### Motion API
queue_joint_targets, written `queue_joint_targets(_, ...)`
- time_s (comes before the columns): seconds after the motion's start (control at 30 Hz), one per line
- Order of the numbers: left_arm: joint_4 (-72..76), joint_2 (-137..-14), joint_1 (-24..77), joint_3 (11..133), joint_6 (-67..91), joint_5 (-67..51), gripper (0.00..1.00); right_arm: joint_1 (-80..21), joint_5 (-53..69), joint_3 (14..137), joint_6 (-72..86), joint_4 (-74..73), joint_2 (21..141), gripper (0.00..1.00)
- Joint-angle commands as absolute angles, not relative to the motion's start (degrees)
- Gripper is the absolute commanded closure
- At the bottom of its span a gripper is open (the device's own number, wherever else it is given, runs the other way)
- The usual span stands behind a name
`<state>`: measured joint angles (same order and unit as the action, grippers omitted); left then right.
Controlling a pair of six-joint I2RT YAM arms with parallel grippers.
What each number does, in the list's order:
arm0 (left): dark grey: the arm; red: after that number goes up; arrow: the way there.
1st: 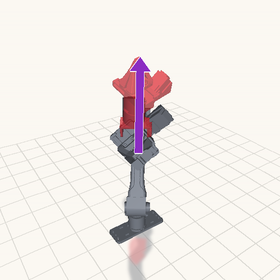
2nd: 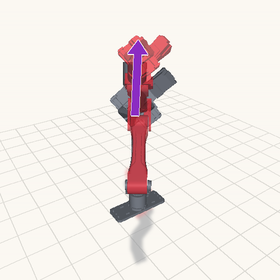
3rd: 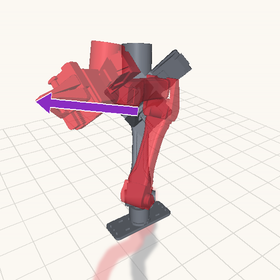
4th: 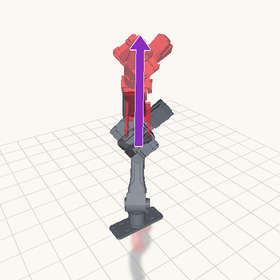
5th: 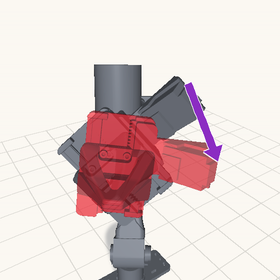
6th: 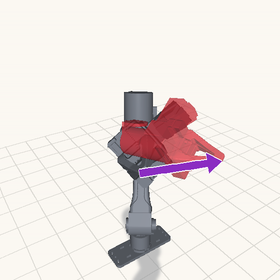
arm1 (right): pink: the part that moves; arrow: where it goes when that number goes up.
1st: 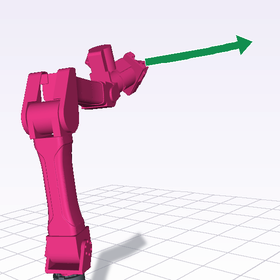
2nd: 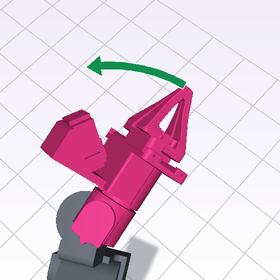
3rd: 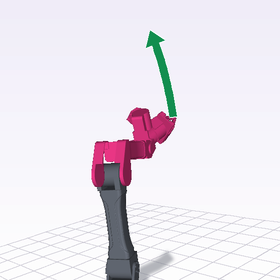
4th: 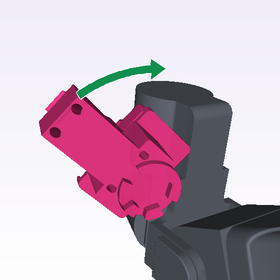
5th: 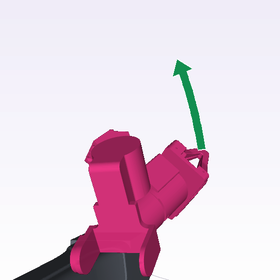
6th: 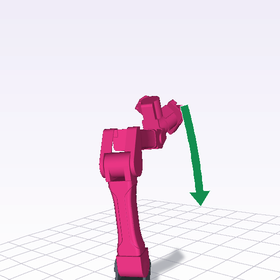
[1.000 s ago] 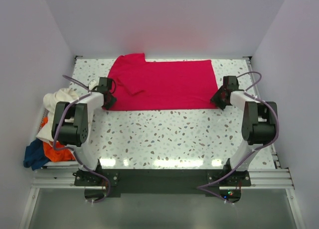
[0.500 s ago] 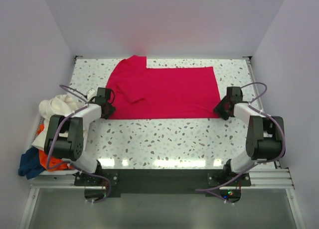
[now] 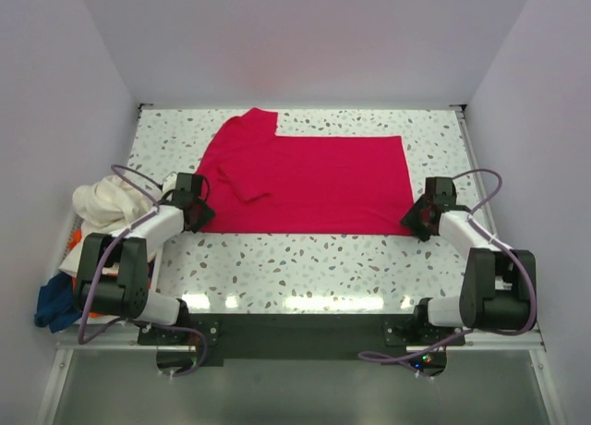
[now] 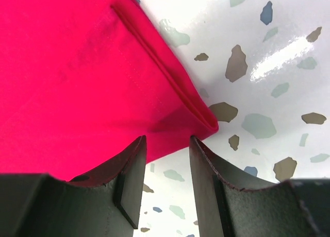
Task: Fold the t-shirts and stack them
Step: Fold the tshirt
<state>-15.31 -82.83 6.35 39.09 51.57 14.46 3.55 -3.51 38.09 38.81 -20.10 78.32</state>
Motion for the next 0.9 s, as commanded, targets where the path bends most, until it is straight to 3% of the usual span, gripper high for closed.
queue_joint_targets(0.0,-16.6,-79.4,6.5,42.5,47.6,16.8,0.6,3.9,-3.1,41.2,36.7,-21.9,75.0,0.57)
queue_joint_targets(0.33,-12.7,-85.8,12.3,50.3,44.7,12.3,0.57,-3.9,-1.9,46.2,33.8,-19.9,71.8,0.58)
queue_joint_targets(0.5,-10.0,-92.1,14.1,54.0,44.8,9.7,0.57,-17.0,-5.7,53.9,30.9,-17.6,77.6,0.58)
queue_joint_targets(0.87,-7.5,-102.0,15.7,61.4,44.7,6.1,0.58,-26.6,-3.5,64.2,26.7,-13.6,90.3,0.6)
